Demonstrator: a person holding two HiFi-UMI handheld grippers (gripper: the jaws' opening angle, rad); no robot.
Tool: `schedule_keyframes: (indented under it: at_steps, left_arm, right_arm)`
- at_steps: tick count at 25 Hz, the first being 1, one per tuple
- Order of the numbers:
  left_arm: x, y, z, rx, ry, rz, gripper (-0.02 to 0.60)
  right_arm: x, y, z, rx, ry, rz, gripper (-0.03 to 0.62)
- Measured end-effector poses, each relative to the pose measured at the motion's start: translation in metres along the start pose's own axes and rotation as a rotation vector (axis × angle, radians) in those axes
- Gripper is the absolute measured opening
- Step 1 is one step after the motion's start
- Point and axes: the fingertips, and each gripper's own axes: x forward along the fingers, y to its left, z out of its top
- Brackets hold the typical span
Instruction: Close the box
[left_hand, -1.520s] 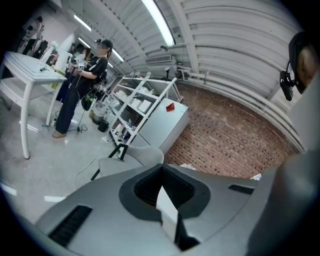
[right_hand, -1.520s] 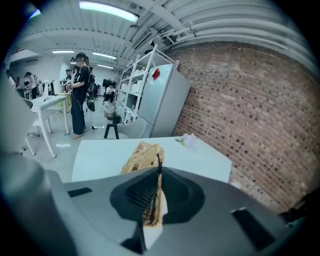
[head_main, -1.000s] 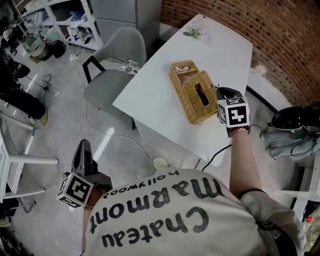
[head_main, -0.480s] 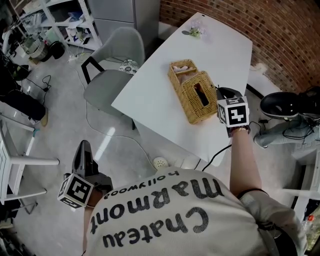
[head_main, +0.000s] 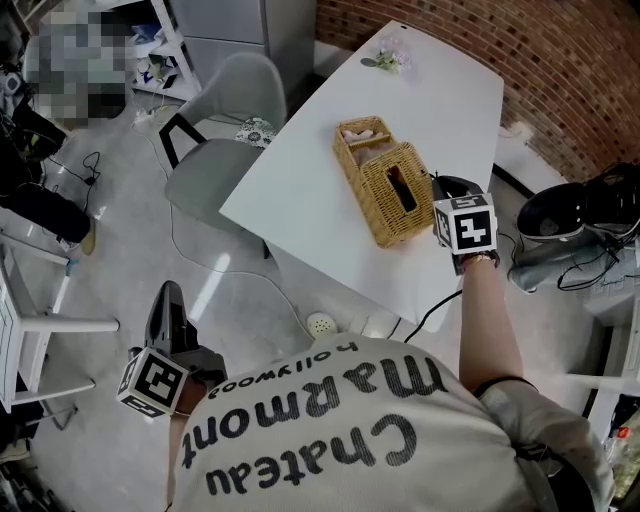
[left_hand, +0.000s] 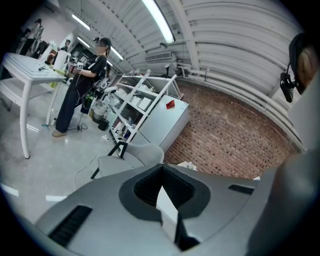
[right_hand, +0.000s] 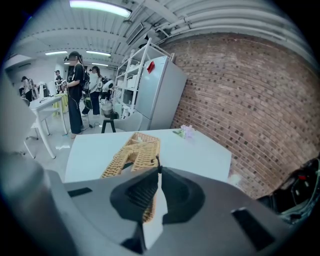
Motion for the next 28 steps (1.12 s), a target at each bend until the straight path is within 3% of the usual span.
schedule_keyframes:
  at_steps: [28]
  left_arm:
    - [0.002, 0.004, -0.004, 0.005, 0.005, 0.010, 0.002]
  right_arm:
    - [0.018, -0.002, -0.023, 0.024, 0.050, -0.003, 0.021]
